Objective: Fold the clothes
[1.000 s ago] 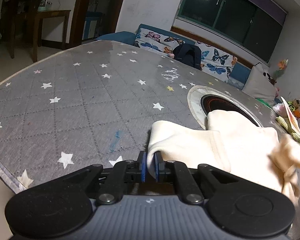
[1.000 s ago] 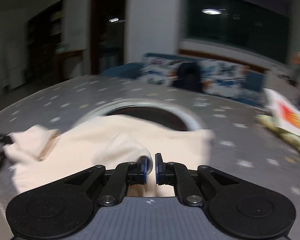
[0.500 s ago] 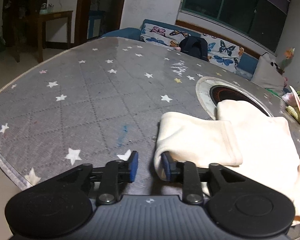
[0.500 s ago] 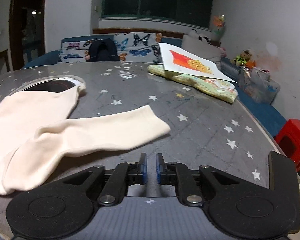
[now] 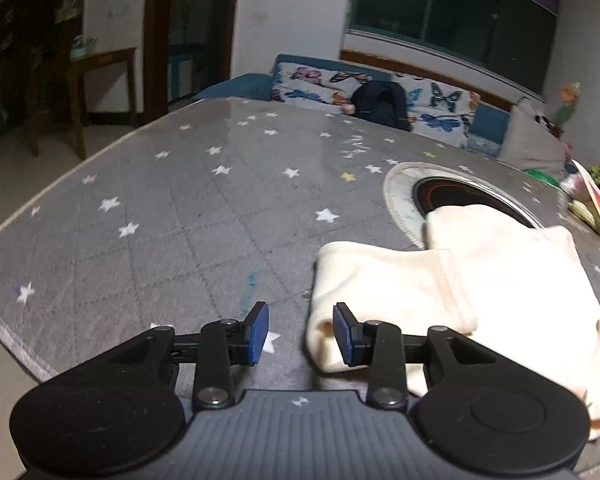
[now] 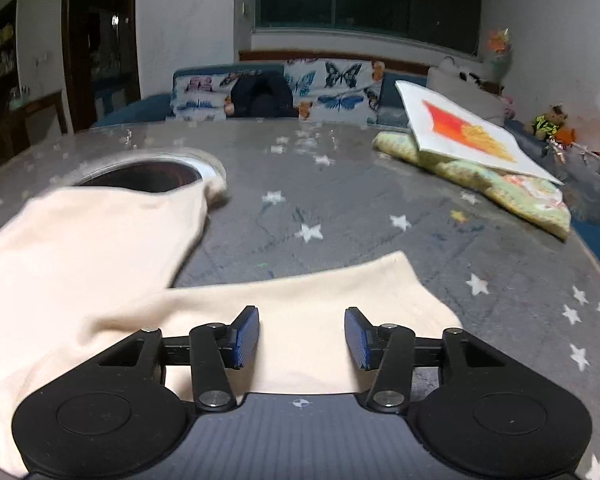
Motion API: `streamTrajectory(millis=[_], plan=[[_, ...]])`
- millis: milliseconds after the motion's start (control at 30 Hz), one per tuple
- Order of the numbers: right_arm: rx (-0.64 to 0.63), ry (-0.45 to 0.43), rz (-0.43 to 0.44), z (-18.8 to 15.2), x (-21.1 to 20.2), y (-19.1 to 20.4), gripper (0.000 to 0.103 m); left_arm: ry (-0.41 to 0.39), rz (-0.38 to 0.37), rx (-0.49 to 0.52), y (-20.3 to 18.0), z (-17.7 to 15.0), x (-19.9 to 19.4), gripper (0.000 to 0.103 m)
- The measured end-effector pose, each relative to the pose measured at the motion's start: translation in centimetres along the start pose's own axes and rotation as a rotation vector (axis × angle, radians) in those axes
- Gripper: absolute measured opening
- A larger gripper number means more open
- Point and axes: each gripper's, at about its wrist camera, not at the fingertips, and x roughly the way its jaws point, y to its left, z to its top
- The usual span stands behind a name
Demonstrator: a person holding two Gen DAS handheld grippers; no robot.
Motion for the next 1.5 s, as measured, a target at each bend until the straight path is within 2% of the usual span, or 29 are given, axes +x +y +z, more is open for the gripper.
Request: streamTrajectory(millis=[100,267,333,567,600,667,733,800,900,1000,1067,1167,1233,1333,1500], plan=[[0.003,0.006,-0.024,-0.2,0.2,-0.8,0.065,-0.023,-0.052,0.082,-1.5,0.1,-0.7,0.042],[0.047,0.016,-0.092,-1.1,-0.9,-2.9,0.066,-0.016,-0.172,0.231,-5.4,-0.2,-0.1,0.052],[0.073,0.017,-0.116,-1.6,-1.5,-3.9,0.066,-0.004,-0.202,0.283,-7.0,-0.5,0.6,0.052],[0.127,0.01,-0.163,-3.4,-3.7,-5.6,0.068,0.015,-0.206,0.356,-9.8,-1.4,2.8,0.052],[0.133,0.008,-0.167,-3.6,-4.0,-5.8,0.069,0.015,-0.203,0.365,-10.0,-1.5,3.0,0.05],[0.139,0.004,-0.175,-3.9,-4.2,-5.9,0.07,0.012,-0.211,0.364,-10.2,-1.5,3.3,0.026],[0.143,0.004,-0.184,-3.8,-4.2,-5.9,0.076,0.001,-0.234,0.329,-9.6,-0.9,3.3,0.012],[0.148,0.008,-0.194,-3.7,-4.0,-5.9,0.078,-0.031,-0.23,0.26,-7.9,0.3,3.1,0.009],[0.15,0.011,-0.205,-3.8,-3.9,-6.0,0.082,-0.083,-0.169,0.16,-5.0,2.4,2.9,0.006],[0.159,0.016,-0.22,-3.8,-3.7,-6.2,0.091,-0.125,-0.068,0.07,-1.4,4.3,2.9,0.005],[0.175,0.018,-0.213,-3.7,-3.6,-6.5,0.092,-0.148,0.013,0.024,0.9,5.3,2.8,0.005],[0.102,0.017,-0.222,-3.5,-3.6,-5.8,0.092,-0.171,0.122,-0.028,4.2,6.5,2.7,0.005],[0.042,0.02,-0.24,-3.1,-3.5,-5.1,0.095,-0.166,0.175,-0.062,6.2,6.8,2.7,0.005],[-0.007,0.011,-0.245,-2.4,-3.5,-3.9,0.096,-0.145,0.254,-0.056,7.9,6.2,3.2,0.003],[-0.049,-0.02,-0.171,-1.5,-3.5,-1.3,0.1,-0.063,0.285,-0.066,9.6,4.2,5.1,0.003]])
